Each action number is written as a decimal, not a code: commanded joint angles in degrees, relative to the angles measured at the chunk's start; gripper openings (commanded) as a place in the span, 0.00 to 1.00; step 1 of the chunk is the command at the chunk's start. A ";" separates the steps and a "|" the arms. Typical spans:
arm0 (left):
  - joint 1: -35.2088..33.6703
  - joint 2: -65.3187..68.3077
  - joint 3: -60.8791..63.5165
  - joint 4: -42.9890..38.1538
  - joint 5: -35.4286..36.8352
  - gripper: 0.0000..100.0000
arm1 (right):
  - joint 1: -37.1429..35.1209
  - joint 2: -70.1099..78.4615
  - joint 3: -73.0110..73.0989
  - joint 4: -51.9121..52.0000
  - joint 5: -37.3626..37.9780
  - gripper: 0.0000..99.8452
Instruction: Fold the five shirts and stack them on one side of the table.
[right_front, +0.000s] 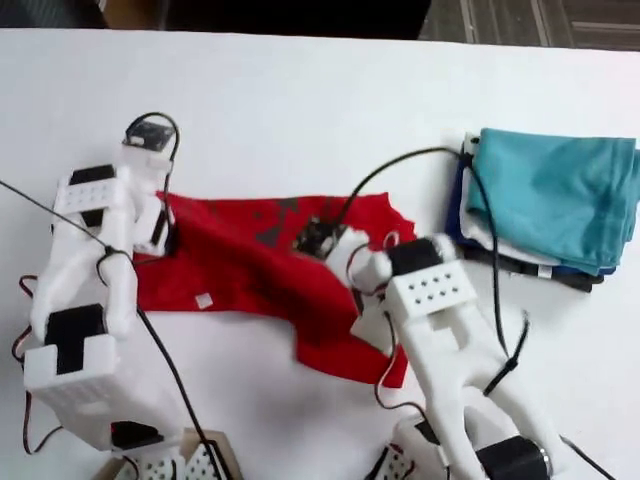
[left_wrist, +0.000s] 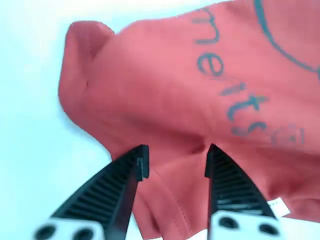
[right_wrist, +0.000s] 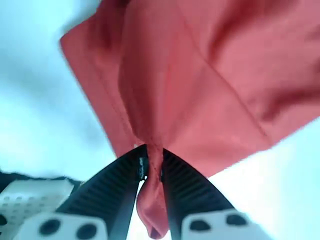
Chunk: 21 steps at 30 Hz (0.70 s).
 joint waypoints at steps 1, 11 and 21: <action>-0.35 -0.35 -2.33 0.62 0.35 0.21 | -0.75 -1.89 4.57 -4.35 0.18 0.02; -0.44 -0.26 -2.42 0.62 0.35 0.21 | -0.57 -1.80 10.55 -8.92 0.26 0.02; -0.44 -0.26 -2.07 0.26 0.35 0.21 | -1.10 -2.42 6.07 -5.32 0.53 0.19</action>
